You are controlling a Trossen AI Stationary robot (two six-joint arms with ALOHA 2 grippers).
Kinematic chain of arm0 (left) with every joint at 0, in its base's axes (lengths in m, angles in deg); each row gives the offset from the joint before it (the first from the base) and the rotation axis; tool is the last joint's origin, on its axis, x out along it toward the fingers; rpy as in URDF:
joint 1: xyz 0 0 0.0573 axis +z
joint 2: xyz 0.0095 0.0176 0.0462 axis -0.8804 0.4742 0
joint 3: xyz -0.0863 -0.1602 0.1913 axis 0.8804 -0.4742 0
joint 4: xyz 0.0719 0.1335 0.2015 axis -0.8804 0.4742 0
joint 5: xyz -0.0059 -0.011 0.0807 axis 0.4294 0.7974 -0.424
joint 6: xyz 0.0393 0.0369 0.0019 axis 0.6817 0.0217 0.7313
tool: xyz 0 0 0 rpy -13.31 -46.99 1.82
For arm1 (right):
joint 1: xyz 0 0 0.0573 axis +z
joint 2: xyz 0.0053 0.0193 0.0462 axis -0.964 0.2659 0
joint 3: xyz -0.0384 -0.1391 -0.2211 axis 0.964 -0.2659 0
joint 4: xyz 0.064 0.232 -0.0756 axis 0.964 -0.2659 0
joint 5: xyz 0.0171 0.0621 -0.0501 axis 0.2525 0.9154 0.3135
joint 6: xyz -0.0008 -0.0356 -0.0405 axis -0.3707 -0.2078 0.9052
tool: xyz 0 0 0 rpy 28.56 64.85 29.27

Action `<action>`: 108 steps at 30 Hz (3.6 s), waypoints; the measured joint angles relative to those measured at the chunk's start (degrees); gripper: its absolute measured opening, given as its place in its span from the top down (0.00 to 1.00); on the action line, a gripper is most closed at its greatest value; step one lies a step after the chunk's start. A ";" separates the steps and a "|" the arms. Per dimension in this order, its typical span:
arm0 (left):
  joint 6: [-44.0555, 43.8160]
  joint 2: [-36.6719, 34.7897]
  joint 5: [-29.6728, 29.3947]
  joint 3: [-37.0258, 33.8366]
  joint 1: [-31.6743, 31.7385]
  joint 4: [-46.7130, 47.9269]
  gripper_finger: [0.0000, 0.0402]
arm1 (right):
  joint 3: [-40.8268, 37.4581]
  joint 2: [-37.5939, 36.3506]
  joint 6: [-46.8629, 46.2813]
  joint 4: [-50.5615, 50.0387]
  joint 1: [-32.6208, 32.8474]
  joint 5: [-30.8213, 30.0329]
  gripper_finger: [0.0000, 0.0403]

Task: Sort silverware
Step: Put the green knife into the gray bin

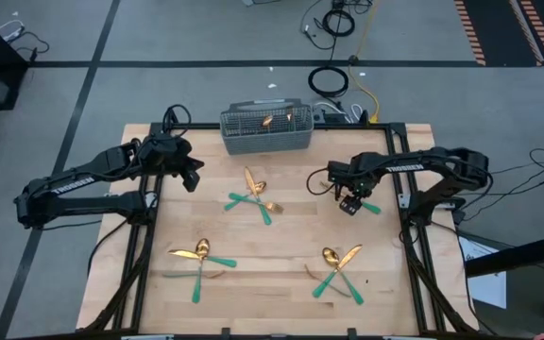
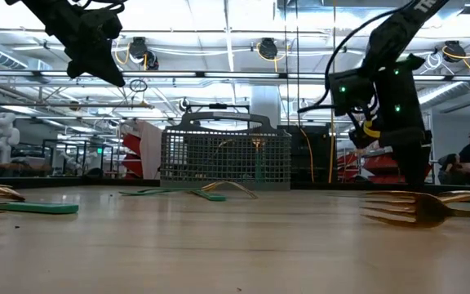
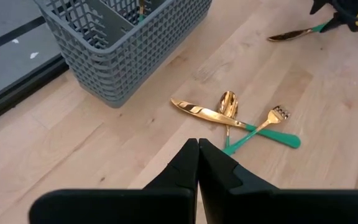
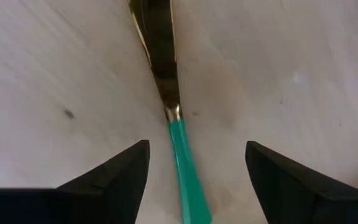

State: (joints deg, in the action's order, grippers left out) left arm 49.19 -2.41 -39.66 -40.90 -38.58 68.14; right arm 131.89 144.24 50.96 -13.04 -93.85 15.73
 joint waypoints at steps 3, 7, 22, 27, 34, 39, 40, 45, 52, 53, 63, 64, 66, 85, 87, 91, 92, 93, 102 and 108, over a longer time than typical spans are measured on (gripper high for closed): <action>-0.02 0.00 0.00 0.00 0.00 0.02 0.97 | -0.62 1.65 2.38 2.09 -0.35 0.39 0.37; 0.00 0.00 -0.14 0.00 0.00 0.02 0.97 | -0.35 5.11 3.88 2.41 -0.28 1.08 0.44; -0.04 0.00 -0.46 0.00 -0.01 0.15 0.97 | 1.53 7.31 1.11 2.27 1.55 -0.12 0.99; 0.00 0.00 -0.46 0.00 0.00 0.17 0.97 | 1.97 4.26 -2.65 3.53 3.61 -2.84 1.00; 1.07 -0.02 -1.29 0.00 0.00 0.17 0.97 | 2.13 -0.69 -8.43 8.35 6.01 -2.55 1.00; 1.07 -0.02 -1.49 0.00 0.00 0.16 0.97 | 2.27 -3.37 -11.82 13.78 6.84 -2.47 1.00; 1.07 -0.02 -1.49 0.00 0.00 0.15 0.97 | 2.29 -3.84 -12.44 15.45 7.05 -2.63 1.00; 1.07 -0.02 -1.49 0.00 0.00 0.15 0.97 | 2.29 -6.12 -15.12 25.42 7.46 -4.06 1.00; 1.07 -0.02 -1.49 0.00 0.00 0.09 0.97 | 2.38 -7.53 -16.51 49.99 7.17 -10.26 1.00; 1.07 -0.02 -1.49 0.00 -0.01 0.06 0.97 | 2.39 -7.53 -16.15 54.11 6.87 -11.30 1.00; 1.07 -0.02 -2.03 0.00 -0.02 -0.04 0.97 | 15.39 2.62 -4.51 68.43 0.87 -14.52 1.00; 1.07 -0.02 -2.03 0.00 0.00 -0.04 0.97 | 18.29 4.54 -3.06 68.44 0.47 -14.46 1.00; 1.07 -0.02 -2.03 0.00 -0.02 -0.04 0.97 | 24.37 8.65 0.19 68.60 -0.34 -14.08 1.00; 1.07 -0.02 -3.50 0.00 0.00 0.02 0.97 | 70.28 45.29 8.27 65.06 -3.80 -11.47 1.00; 1.09 -0.02 -3.50 0.00 -0.02 0.02 0.97 | 70.40 45.96 7.44 63.94 -3.80 -11.44 1.00; 1.29 -0.02 -3.66 0.00 0.00 0.02 0.97 | 70.40 46.66 7.49 61.16 -3.73 -11.49 1.00; 1.29 -0.02 -3.96 0.00 0.00 0.02 0.97 | 70.40 46.67 7.49 60.43 -3.73 -11.49 1.00; 1.34 -0.02 -4.25 0.00 0.00 0.02 0.97 | 70.40 46.67 7.49 59.84 -3.73 -11.49 1.00; 1.62 -0.02 -4.46 0.00 0.00 0.01 0.97 | 70.40 46.67 9.21 57.96 -3.19 -11.29 0.94; 1.65 -0.02 -4.44 0.00 0.00 0.00 0.97 | 70.42 46.67 9.25 58.05 -2.97 -9.96 0.85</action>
State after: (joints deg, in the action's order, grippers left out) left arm 50.84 -2.44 -44.10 -40.90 -38.58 68.14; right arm 202.31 190.92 60.22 45.00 -96.82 5.77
